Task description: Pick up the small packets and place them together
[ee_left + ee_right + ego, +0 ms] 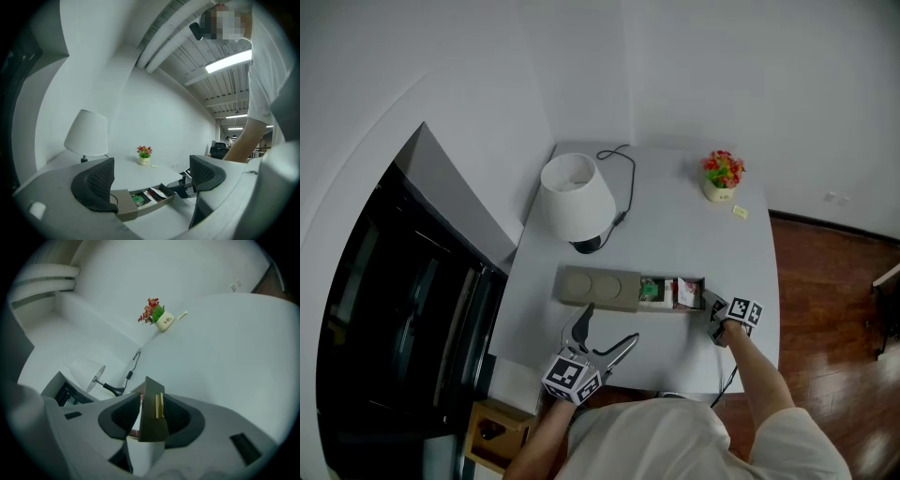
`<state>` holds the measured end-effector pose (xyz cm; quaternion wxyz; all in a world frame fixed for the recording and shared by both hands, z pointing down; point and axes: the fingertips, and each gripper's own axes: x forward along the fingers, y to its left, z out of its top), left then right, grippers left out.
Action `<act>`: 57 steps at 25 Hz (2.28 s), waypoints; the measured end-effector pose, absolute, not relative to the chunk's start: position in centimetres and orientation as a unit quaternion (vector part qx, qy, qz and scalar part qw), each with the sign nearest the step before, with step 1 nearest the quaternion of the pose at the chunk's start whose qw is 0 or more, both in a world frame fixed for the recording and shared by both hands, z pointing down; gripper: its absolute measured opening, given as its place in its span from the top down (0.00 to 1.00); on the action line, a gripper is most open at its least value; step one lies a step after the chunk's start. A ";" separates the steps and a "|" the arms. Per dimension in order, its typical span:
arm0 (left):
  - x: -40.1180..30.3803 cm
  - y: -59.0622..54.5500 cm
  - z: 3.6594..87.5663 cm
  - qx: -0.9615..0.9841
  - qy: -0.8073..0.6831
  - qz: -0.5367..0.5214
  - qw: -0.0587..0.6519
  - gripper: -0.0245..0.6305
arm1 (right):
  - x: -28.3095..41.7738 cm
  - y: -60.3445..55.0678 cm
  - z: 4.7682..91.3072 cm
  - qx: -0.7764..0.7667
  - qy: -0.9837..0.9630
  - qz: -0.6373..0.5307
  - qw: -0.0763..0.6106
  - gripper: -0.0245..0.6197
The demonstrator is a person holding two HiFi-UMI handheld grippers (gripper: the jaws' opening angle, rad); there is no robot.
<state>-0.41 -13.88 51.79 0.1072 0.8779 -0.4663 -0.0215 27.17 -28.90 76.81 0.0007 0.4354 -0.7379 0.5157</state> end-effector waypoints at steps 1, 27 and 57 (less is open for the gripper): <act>-0.7 -13.9 51.7 0.878 -0.467 -0.020 0.106 0.22 | 27.1 -29.1 76.2 0.436 -0.742 0.509 -0.012 0.68; -6.6 -12.6 47.5 0.884 -0.468 0.000 0.011 0.22 | 13.1 -17.8 46.5 0.435 -0.896 0.029 -0.088 0.43; -7.8 -11.6 50.8 0.858 -0.509 0.018 0.066 0.28 | 18.4 -19.3 62.0 0.447 -0.858 0.096 0.234 0.38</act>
